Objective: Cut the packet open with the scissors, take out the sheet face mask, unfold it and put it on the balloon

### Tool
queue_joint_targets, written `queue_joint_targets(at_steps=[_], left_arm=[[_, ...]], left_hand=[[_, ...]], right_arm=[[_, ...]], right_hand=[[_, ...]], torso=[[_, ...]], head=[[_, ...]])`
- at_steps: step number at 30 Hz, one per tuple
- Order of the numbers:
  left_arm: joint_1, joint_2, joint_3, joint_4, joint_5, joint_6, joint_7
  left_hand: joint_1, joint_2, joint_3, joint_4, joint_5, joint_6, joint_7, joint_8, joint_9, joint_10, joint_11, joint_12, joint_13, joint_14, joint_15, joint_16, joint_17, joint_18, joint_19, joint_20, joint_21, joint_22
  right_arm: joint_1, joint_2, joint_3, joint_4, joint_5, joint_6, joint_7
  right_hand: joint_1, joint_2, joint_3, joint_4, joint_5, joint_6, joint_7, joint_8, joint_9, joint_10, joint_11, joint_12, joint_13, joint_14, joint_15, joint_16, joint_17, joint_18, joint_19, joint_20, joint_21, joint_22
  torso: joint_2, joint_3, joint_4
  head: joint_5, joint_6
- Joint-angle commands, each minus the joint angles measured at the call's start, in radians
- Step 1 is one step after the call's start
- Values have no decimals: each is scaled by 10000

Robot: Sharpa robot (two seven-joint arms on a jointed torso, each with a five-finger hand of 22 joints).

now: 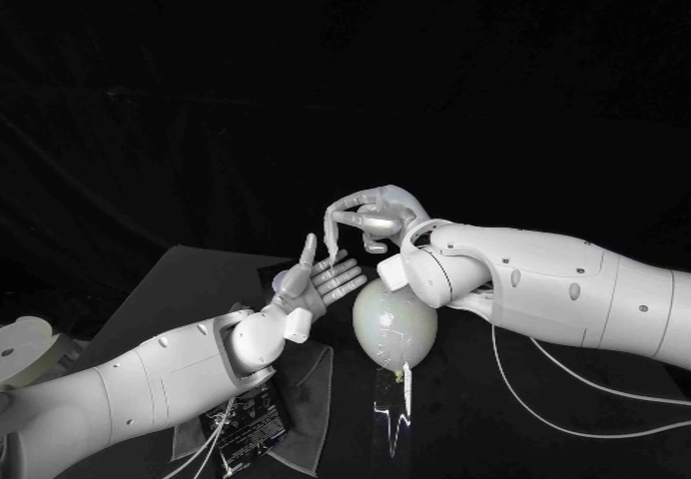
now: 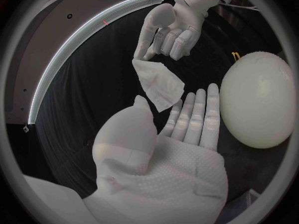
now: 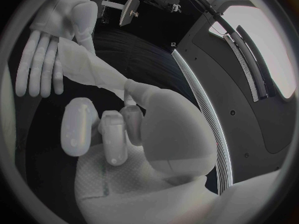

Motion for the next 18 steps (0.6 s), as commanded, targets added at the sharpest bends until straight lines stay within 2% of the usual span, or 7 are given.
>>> queue_joint_targets(at_steps=[1, 12, 18], left_arm=[[-45, 73, 14, -39, 335, 511, 99], [-109, 158, 35, -211, 422, 836, 297], [-158, 218, 143, -298, 445, 1110, 380]], left_hand=[[-83, 9, -70, -4, -43, -81, 1374, 57, 14, -85, -9, -53, -5, 79, -21, -60, -16, 158, 107, 1, 1, 10], [-141, 200, -224, -16, -42, -95, 1376, 191, 59, -96, -5, -69, 1, 105, -10, -143, -62, 146, 52, 13, -74, -11], [-112, 272, -275, -19, -42, -115, 1377, 227, 68, -99, -3, -75, 1, 117, -7, -171, -78, 146, 23, 19, -105, -14]], right_arm=[[19, 50, 18, -45, -119, 98, 122], [30, 151, 20, -150, -103, 169, 55], [24, 204, 14, -136, -101, 224, 27]], right_hand=[[-44, 99, 79, -19, 22, 80, -10, 49, 564, 108, -57, 16, 930, 989, -69, 31, 2384, 28, 37, -32, 29, 1803], [-46, 98, 82, -23, 22, 79, -9, 50, 564, 118, -57, 32, 946, 988, -69, 29, 2380, 24, 44, -32, 46, 1808], [-46, 98, 82, -23, 22, 79, -9, 50, 564, 118, -57, 32, 946, 988, -69, 29, 2380, 24, 44, -32, 46, 1808]], torso=[[0, -8, -14], [2, -6, -4], [5, -22, -13]], head=[[-4, -4], [7, -36], [2, -49]])
